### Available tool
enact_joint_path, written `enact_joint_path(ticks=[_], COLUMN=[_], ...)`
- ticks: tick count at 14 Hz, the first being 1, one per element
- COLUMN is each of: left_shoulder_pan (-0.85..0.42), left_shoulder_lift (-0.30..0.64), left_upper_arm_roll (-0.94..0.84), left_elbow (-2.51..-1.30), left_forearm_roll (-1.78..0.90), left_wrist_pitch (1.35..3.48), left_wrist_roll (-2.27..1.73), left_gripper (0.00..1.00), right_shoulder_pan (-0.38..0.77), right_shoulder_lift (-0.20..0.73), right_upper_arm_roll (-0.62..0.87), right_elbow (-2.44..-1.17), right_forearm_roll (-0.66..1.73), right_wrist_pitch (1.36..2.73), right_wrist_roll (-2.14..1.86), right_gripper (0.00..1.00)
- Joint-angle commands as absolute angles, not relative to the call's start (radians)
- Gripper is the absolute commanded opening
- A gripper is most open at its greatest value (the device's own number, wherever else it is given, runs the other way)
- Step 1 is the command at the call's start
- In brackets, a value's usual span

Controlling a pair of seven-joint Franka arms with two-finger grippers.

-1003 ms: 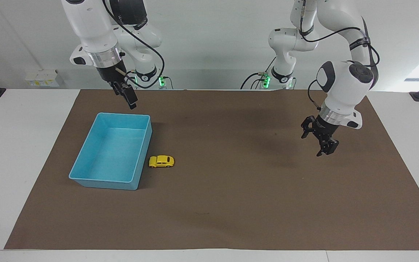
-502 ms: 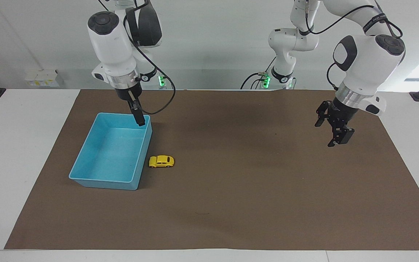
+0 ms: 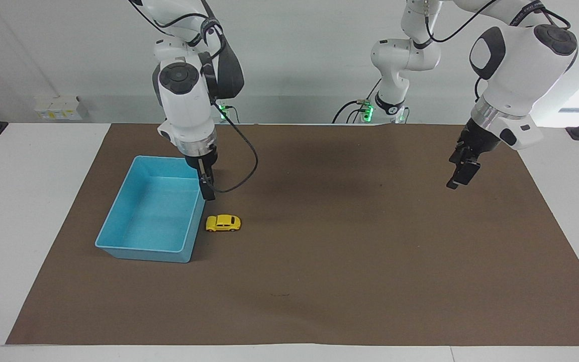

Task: Wind up and store yellow beetle car
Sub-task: 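Move the right gripper toward the car while the left gripper retracts, then lower the right gripper onto the yellow car and grasp it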

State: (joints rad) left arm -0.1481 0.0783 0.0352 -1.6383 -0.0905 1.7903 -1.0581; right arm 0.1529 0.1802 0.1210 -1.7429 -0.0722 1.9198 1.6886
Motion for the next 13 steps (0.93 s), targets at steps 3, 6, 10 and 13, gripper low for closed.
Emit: enact_joint_path(ticks=[3,6,10,13], left_shoulder_pan=[-0.126,-0.089,-0.046,-0.044], left_shoulder_lift=[0.057,0.049,0.040,0.019], left_upper_arm_roll=[0.034,0.034,0.034,0.031], left_elbow=[-1.634,-1.640,-1.640,-1.628], left_forearm_roll=[-0.077,-0.077,-0.071,-0.034], left_wrist_pitch=[1.710,1.665,1.603,1.598], left_wrist_roll=[-0.578,-0.389,-0.114,0.026], left_gripper=[1.00,1.00,1.00,1.00], right_shoulder_pan=[0.161,0.166,0.187,0.201], right_shoulder_lift=[0.213,0.254,0.308,0.347], right_upper_arm_roll=[0.129,0.129,0.130,0.130], right_elbow=[-1.876,-1.901,-1.927,-1.931], right_forearm_roll=[-0.132,-0.214,-0.317,-0.399], right_wrist_pitch=[2.130,2.171,2.258,2.284], right_wrist_roll=[1.845,1.888,1.980,2.043], right_gripper=[1.00,1.00,1.00,1.00])
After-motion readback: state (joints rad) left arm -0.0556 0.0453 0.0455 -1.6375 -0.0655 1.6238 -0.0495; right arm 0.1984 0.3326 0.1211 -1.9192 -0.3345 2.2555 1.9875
